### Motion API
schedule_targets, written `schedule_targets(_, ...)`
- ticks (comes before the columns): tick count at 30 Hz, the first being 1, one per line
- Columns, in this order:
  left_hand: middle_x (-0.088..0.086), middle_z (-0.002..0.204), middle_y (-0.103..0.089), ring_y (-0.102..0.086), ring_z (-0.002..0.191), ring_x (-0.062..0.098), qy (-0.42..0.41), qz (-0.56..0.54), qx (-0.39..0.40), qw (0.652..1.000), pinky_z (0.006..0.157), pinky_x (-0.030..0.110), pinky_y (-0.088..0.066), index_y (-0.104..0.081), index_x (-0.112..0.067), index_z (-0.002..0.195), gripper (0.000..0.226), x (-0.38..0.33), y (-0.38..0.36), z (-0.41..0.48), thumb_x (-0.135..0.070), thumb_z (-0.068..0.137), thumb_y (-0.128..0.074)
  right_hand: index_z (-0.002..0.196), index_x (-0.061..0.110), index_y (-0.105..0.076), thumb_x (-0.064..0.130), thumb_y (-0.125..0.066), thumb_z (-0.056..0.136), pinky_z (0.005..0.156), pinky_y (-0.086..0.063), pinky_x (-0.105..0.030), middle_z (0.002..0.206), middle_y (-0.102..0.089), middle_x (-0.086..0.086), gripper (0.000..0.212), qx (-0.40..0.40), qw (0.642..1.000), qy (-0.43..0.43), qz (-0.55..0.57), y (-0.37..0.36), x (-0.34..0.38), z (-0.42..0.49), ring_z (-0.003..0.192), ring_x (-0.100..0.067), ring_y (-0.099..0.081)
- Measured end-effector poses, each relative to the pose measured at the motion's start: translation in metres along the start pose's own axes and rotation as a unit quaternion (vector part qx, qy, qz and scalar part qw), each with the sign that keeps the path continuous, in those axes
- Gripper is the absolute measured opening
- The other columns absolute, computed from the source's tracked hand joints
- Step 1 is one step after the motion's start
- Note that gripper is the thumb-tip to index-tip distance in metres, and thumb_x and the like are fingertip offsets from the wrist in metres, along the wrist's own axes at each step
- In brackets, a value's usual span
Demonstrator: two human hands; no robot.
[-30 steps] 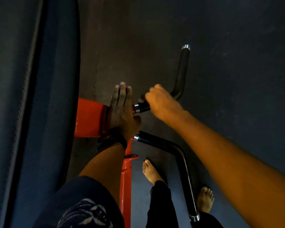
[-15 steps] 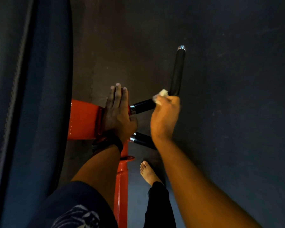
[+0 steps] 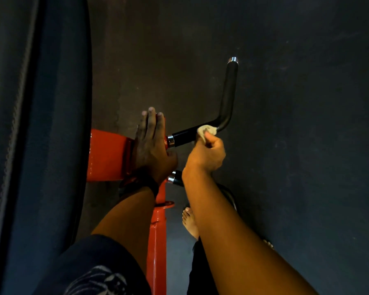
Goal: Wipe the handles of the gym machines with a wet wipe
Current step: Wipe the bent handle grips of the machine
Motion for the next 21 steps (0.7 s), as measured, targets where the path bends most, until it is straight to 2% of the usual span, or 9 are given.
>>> schedule_targets(1,0.018,0.164,-0.018,-0.009,0.153,0.034,0.002,-0.002,0.001,1.000,0.122,0.043,-0.009,-0.027,-0.001,0.154,0.088,0.001,-0.001,0.000,-0.036,0.076,-0.049,0.097,0.013,-0.072,-0.002,-0.070,0.085,0.071,-0.047,-0.012,0.094,-0.066,0.000,0.019,0.013,1.000,-0.012,-0.014,-0.001,-0.003,-0.007,0.090,-0.015,-0.064)
schedule_targets(3,0.019,0.164,-0.019,-0.010,0.152,0.034,0.000,0.000,-0.001,1.000,0.121,0.042,-0.008,-0.028,-0.001,0.154,0.087,0.002,-0.001,0.000,-0.040,0.080,-0.050,0.094,0.016,-0.070,0.000,-0.071,0.086,0.079,-0.053,-0.024,0.096,-0.068,-0.003,0.018,0.051,0.997,-0.062,-0.015,-0.004,-0.014,-0.014,0.092,-0.019,-0.067)
schedule_targets(5,0.019,0.163,-0.021,-0.011,0.152,0.034,-0.007,0.005,-0.010,1.000,0.121,0.043,-0.009,-0.029,0.000,0.154,0.086,0.001,-0.001,-0.001,-0.032,0.077,-0.052,0.093,0.014,-0.067,-0.003,-0.068,0.088,0.075,-0.057,-0.029,0.095,-0.069,-0.010,0.017,0.050,0.988,-0.136,0.059,-0.007,-0.018,-0.011,0.085,-0.023,-0.069)
schedule_targets(7,0.019,0.164,-0.019,-0.010,0.152,0.034,-0.006,0.002,-0.012,1.000,0.121,0.041,-0.007,-0.028,0.000,0.154,0.085,-0.002,0.000,-0.001,-0.038,0.080,-0.048,0.101,0.001,-0.062,-0.010,-0.060,0.091,0.064,-0.055,-0.022,0.088,-0.065,-0.012,0.015,0.035,0.976,-0.177,0.122,-0.010,-0.022,-0.010,0.075,-0.020,-0.066)
schedule_targets(10,0.018,0.164,-0.018,-0.009,0.153,0.033,-0.001,-0.007,-0.009,1.000,0.120,0.038,-0.004,-0.028,0.000,0.154,0.092,-0.003,0.002,0.000,-0.057,0.083,-0.037,0.112,-0.002,-0.058,-0.017,-0.053,0.091,0.050,-0.051,-0.012,0.085,-0.061,-0.011,0.026,0.059,0.974,-0.186,0.113,-0.012,-0.018,-0.016,0.067,-0.016,-0.060)
schedule_targets(14,0.018,0.164,-0.018,-0.008,0.153,0.031,-0.006,0.002,-0.012,1.000,0.121,0.036,-0.002,-0.028,-0.001,0.154,0.086,-0.001,0.000,0.000,-0.034,0.078,-0.048,0.122,-0.007,-0.057,-0.018,-0.044,0.094,0.050,-0.051,-0.013,0.081,-0.059,-0.007,0.033,0.045,0.971,-0.188,0.143,-0.012,-0.012,0.001,0.063,-0.014,-0.058)
schedule_targets(17,0.017,0.165,-0.015,-0.005,0.153,0.030,0.009,-0.001,-0.007,1.000,0.121,0.036,-0.001,-0.026,-0.002,0.155,0.089,-0.002,0.001,0.002,-0.048,0.080,-0.039,0.104,-0.003,-0.063,-0.011,-0.053,0.095,0.051,-0.050,-0.014,0.071,-0.058,-0.004,0.016,0.068,0.964,-0.208,0.151,-0.011,-0.017,-0.010,0.058,-0.010,-0.057)
schedule_targets(19,0.017,0.165,-0.016,-0.007,0.153,0.032,0.002,0.001,-0.008,1.000,0.121,0.038,-0.004,-0.026,-0.002,0.155,0.087,-0.001,0.002,0.001,-0.038,0.079,-0.048,0.097,-0.001,-0.066,-0.005,-0.058,0.095,0.052,-0.051,-0.016,0.070,-0.060,-0.005,0.010,0.052,0.960,-0.217,0.169,-0.009,-0.015,-0.007,0.053,-0.008,-0.058)
schedule_targets(21,0.017,0.165,-0.016,-0.007,0.153,0.032,-0.004,0.004,-0.004,1.000,0.121,0.038,-0.003,-0.026,-0.003,0.155,0.090,0.000,0.000,0.000,-0.025,0.073,-0.056,0.103,-0.002,-0.070,0.001,-0.064,0.094,0.053,-0.050,-0.014,0.075,-0.065,-0.005,0.012,0.011,0.971,-0.175,0.161,-0.006,-0.010,0.006,0.057,-0.006,-0.061)
Point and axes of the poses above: each hand's wrist, its own z-axis towards the middle knuckle, its own y-axis out of the back of the hand, x = y × z, the point moved 3 cm from there along z, towards the middle knuckle
